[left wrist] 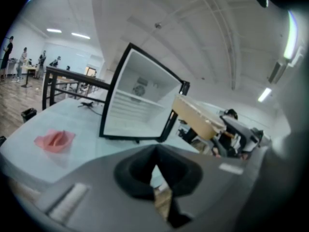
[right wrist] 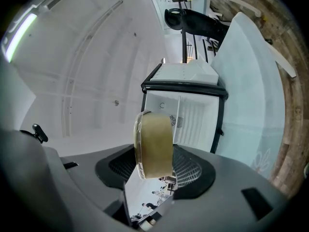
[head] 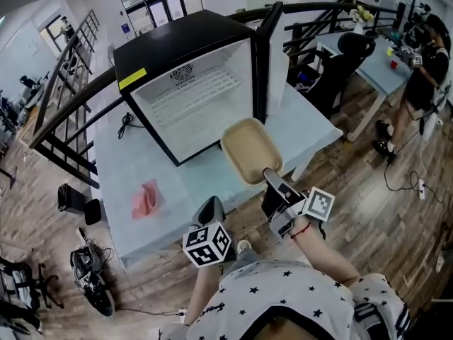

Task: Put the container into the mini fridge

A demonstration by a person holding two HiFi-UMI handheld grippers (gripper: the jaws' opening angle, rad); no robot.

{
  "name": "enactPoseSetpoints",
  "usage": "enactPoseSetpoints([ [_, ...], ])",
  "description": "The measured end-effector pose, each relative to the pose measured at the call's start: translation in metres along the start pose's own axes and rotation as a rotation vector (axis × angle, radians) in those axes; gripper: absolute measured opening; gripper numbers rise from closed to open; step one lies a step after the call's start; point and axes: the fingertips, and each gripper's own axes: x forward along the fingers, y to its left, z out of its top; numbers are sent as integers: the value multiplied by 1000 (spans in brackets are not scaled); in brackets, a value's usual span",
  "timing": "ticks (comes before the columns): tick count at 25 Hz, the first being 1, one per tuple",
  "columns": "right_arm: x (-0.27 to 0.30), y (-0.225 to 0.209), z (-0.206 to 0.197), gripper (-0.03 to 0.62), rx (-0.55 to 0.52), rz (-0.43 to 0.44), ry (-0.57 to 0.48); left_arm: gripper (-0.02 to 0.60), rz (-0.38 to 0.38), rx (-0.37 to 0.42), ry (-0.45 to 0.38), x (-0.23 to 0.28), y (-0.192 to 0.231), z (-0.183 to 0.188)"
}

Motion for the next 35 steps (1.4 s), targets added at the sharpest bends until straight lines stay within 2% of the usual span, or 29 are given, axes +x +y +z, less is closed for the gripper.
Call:
enactPoseSetpoints([
  [21,127,-25,22,233,-21,12,4,6,-19,0,17,71,65,49],
  [35,190,-33,39,233,44,-1,14,6,14,-14,20,87,87,57],
])
